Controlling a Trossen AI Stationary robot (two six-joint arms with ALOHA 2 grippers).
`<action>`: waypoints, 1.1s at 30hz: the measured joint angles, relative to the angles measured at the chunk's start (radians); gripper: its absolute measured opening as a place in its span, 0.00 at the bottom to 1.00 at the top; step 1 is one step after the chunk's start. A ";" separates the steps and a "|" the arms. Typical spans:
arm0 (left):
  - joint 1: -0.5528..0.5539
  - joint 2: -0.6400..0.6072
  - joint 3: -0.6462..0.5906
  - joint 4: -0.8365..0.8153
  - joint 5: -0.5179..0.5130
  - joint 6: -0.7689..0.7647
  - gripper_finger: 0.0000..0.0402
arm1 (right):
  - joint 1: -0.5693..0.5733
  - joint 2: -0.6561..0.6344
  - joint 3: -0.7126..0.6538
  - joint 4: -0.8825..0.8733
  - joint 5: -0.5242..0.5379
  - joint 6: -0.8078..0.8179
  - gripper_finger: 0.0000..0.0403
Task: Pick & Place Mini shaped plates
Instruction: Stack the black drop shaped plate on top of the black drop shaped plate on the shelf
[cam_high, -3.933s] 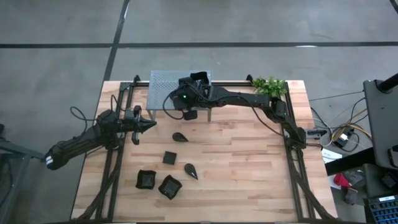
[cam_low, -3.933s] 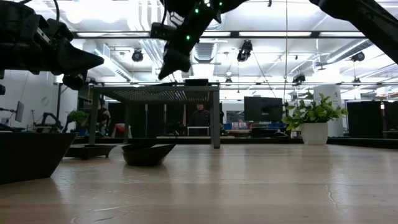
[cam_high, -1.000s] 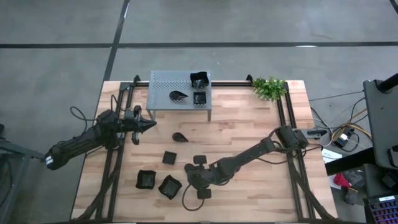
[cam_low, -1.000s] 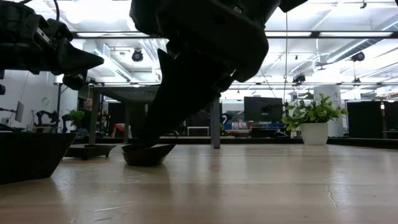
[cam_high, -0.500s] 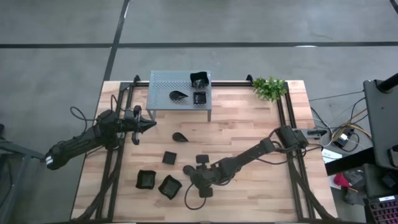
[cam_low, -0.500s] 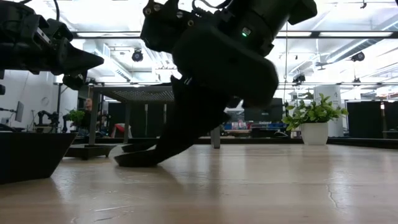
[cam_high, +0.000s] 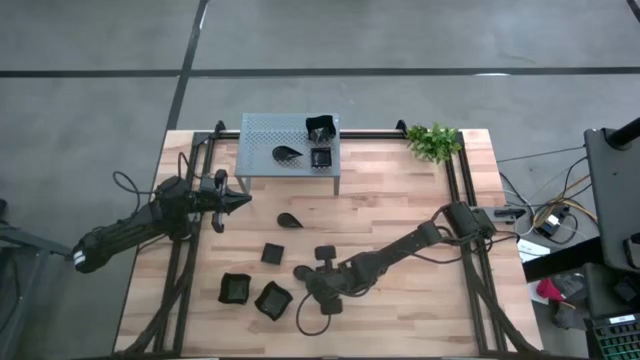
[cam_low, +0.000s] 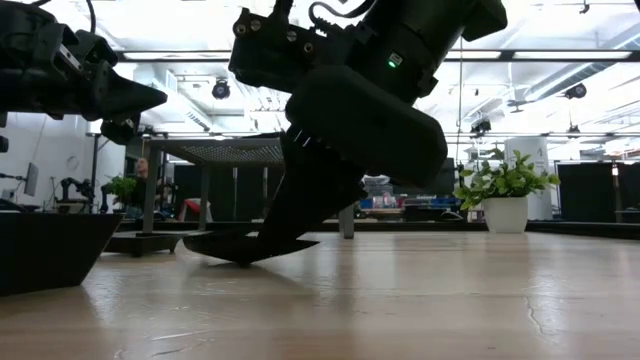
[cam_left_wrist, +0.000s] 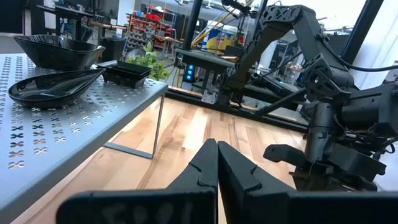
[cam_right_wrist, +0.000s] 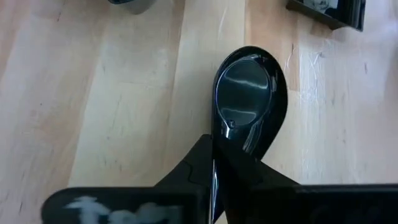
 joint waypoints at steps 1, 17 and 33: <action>0.000 0.000 0.000 0.000 0.000 0.000 0.01 | 0.000 0.000 0.002 -0.006 0.000 -0.004 0.03; 0.000 0.000 0.000 0.000 0.000 0.000 0.01 | -0.029 -0.064 0.131 -0.169 0.277 -0.384 0.02; 0.000 0.000 0.000 0.000 0.000 0.000 0.01 | -0.306 -0.127 0.322 -0.188 0.366 -0.840 0.02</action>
